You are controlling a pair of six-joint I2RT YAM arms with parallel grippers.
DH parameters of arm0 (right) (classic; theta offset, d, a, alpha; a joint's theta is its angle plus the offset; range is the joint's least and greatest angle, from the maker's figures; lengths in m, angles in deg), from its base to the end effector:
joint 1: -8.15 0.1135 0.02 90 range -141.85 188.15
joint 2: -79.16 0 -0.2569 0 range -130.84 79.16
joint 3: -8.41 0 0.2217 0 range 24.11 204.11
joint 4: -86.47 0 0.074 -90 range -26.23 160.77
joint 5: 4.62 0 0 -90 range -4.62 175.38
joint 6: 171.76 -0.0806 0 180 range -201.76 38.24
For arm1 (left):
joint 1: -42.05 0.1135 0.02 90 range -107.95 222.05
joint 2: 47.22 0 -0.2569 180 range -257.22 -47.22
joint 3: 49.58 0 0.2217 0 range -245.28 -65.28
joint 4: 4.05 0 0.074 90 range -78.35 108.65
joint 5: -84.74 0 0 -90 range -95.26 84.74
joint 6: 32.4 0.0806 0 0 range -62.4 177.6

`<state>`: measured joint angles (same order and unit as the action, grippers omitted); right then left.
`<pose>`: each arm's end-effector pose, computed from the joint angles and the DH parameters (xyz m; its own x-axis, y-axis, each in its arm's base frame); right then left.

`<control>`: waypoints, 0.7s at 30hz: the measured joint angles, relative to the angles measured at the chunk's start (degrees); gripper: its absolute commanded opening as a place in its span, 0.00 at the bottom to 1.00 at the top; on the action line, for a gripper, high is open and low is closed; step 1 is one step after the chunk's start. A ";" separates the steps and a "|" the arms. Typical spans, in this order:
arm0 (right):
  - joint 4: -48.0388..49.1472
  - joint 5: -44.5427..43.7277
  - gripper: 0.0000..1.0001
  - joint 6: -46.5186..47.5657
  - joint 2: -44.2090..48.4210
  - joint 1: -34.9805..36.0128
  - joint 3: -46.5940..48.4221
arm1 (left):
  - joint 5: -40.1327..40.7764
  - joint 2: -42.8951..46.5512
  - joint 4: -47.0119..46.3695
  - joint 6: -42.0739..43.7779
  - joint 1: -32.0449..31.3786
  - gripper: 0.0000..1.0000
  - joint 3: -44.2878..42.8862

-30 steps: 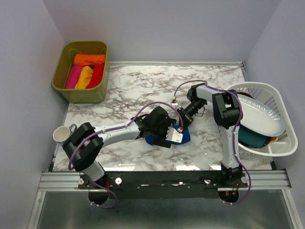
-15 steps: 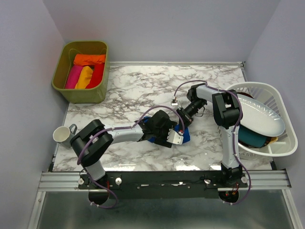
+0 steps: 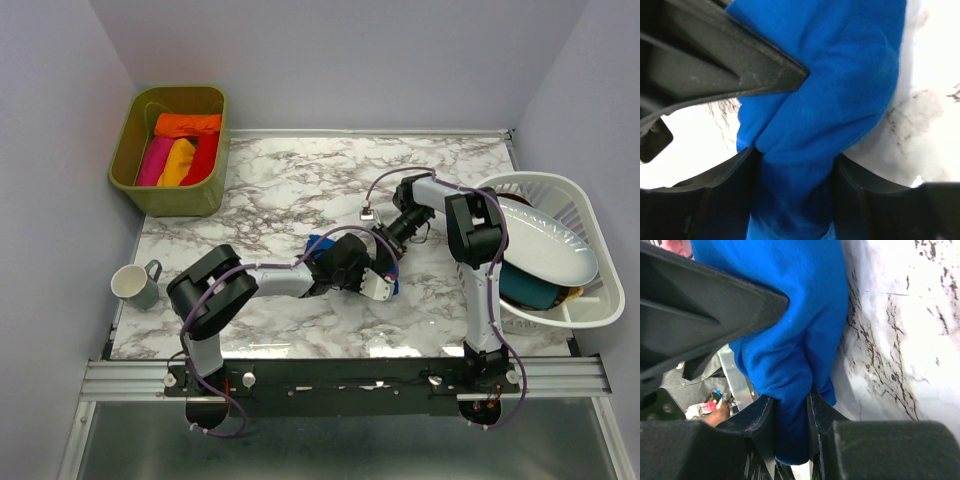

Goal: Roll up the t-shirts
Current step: Pick up the T-shirt from the center of the board.

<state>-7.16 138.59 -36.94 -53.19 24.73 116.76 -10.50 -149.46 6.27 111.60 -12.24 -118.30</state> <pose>0.3064 0.1586 0.1049 -0.7328 -0.6586 -0.1712 -0.4673 0.3041 0.8302 0.2103 -0.3052 0.1353 0.4476 0.7575 -0.4751 0.8250 -0.1448 0.5463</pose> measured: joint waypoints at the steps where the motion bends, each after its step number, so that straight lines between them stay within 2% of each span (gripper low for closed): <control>1: -0.11 0.00 0.43 0.00 -0.09 -0.09 0.11 | 0.46 -0.22 0.09 0.15 -0.17 0.18 -0.24; 2: -0.11 0.00 0.74 0.00 -0.13 -0.13 0.13 | 0.81 -0.98 0.46 0.68 -0.35 0.16 -0.72; 3: -0.11 0.00 1.00 0.00 -0.13 -0.15 0.17 | 1.55 -1.81 0.70 1.09 -0.61 0.14 -1.49; 4: -0.11 -0.02 1.00 0.11 -0.13 -0.26 0.20 | 1.86 -2.14 1.05 1.57 -0.74 0.01 -2.05; 5: 0.00 0.00 1.00 -0.39 0.00 -0.39 0.04 | 2.12 -2.47 1.27 1.75 -0.74 0.00 -2.58; 6: -1.99 2.78 1.00 -1.40 0.87 -0.85 -0.79 | 2.32 -2.86 1.36 1.81 -0.74 0.00 -3.15; 13: 0.96 2.49 1.00 -1.40 9.25 -5.70 -1.92 | 2.99 -3.98 4.61 1.38 -0.31 0.00 -6.23; 18: 1.40 1.92 1.00 -0.20 23.91 -8.90 -1.31 | 3.23 -4.07 14.12 -2.05 2.23 0.00 -11.39; 21: 5.62 -0.31 1.00 -1.09 36.48 -8.76 -2.16 | 4.68 -4.04 23.26 -5.29 7.21 0.00 -17.99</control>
<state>-1.54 138.29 -38.04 -16.71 15.96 114.59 -5.82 -153.50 29.52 106.31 -5.02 -136.29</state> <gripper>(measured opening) 0.997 0.296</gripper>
